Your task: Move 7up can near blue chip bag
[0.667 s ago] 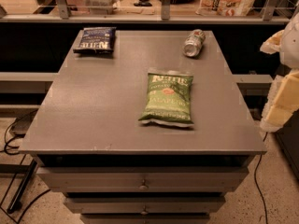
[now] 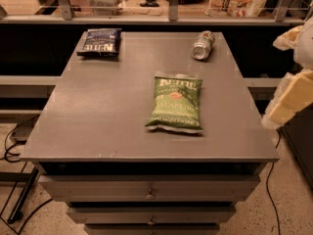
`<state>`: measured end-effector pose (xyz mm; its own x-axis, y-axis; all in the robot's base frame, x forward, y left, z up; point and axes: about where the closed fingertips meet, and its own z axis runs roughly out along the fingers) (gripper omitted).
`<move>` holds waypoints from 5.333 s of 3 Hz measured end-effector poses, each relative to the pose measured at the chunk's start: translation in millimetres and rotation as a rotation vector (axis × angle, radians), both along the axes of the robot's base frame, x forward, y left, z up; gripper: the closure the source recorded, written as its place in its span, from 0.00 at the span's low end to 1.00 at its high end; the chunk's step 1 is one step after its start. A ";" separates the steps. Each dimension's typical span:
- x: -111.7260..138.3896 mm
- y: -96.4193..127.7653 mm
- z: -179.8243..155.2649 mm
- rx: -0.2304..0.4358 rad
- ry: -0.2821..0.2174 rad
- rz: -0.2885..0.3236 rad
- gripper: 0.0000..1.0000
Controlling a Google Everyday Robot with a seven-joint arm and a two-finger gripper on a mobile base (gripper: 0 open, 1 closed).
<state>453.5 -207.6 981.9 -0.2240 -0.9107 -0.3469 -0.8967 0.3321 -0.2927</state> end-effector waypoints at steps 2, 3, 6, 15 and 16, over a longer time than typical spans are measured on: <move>88.8 14.2 8.8 0.240 -0.164 -0.085 0.00; 91.4 14.2 8.2 0.243 -0.168 -0.086 0.00; 140.3 35.0 3.1 0.495 -0.193 -0.145 0.00; 352.4 47.5 -99.8 0.839 -0.300 -0.469 0.00; 365.5 46.3 -110.7 0.864 -0.301 -0.502 0.00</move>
Offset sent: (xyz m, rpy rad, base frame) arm 0.1349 0.0113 0.0115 0.3315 -0.2199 -0.1300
